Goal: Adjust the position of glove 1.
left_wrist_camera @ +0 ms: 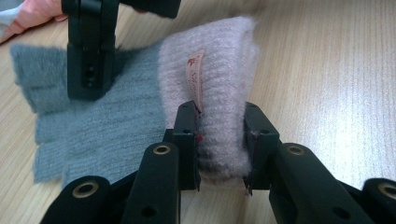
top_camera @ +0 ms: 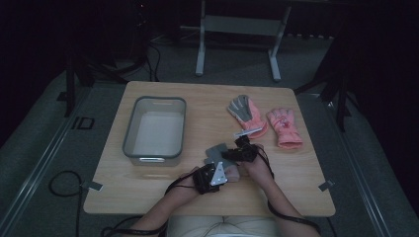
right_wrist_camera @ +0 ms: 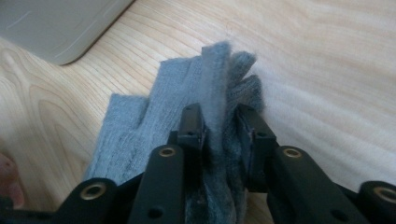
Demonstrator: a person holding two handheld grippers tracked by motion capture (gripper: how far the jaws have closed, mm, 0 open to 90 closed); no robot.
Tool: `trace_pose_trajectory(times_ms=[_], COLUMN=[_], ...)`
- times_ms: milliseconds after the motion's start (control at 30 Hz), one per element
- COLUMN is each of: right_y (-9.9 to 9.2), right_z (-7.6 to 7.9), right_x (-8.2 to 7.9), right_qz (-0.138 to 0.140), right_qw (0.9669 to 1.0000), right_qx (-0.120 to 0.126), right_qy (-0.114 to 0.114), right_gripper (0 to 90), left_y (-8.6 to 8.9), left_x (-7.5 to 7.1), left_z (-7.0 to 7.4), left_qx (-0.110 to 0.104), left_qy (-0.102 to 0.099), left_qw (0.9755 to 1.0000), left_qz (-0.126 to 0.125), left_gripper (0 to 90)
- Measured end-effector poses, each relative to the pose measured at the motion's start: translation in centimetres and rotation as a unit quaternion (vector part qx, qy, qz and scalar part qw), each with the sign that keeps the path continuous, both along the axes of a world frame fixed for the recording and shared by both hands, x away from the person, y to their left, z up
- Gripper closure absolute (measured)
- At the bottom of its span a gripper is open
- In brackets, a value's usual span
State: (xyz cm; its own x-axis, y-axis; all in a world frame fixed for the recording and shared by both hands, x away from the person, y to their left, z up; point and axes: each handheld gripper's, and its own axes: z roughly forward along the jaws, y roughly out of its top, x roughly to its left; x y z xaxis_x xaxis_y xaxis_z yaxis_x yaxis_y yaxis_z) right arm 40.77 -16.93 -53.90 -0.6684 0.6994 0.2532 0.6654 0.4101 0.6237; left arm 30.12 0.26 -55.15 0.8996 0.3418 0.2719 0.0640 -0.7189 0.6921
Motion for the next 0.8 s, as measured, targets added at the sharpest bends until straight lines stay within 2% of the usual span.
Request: trace_pose_trajectory(times_ms=[100,167,200,367,600,800], right_y=[0.0,-0.2,-0.1,-0.3,-0.3,0.2], right_z=[0.8,1.4,1.6,3.1,5.3,7.4], right_x=[-0.4,-0.7,-0.8,-0.8,-0.6,-0.2], right_qz=[0.001,0.002,0.004,0.003,0.0,-0.002], right_qw=[0.9998,0.9996,0.9995,0.9988,0.9974,0.9958], right_qx=[0.008,0.014,0.014,0.03,0.047,0.06], right_qy=[-0.017,-0.024,-0.027,-0.039,-0.054,-0.07], right_gripper=[75.5,75.6,75.6,75.6,75.7,75.7], left_y=[0.0,0.1,0.1,0.8,1.6,2.7], left_x=[0.0,0.2,0.2,0.5,0.9,1.3], left_z=[0.3,0.7,0.9,2.8,5.5,7.5], left_qx=[0.007,0.006,0.012,0.005,0.012,0.011], left_qy=[0.002,0.015,0.011,0.009,-0.013,-0.038], left_qw=[1.0,0.9998,0.9998,0.9999,0.9998,0.9992], left_qz=[0.006,0.009,0.009,0.007,-0.005,-0.003], left_gripper=[71.1,71.3,71.3,71.3,71.3,71.2])
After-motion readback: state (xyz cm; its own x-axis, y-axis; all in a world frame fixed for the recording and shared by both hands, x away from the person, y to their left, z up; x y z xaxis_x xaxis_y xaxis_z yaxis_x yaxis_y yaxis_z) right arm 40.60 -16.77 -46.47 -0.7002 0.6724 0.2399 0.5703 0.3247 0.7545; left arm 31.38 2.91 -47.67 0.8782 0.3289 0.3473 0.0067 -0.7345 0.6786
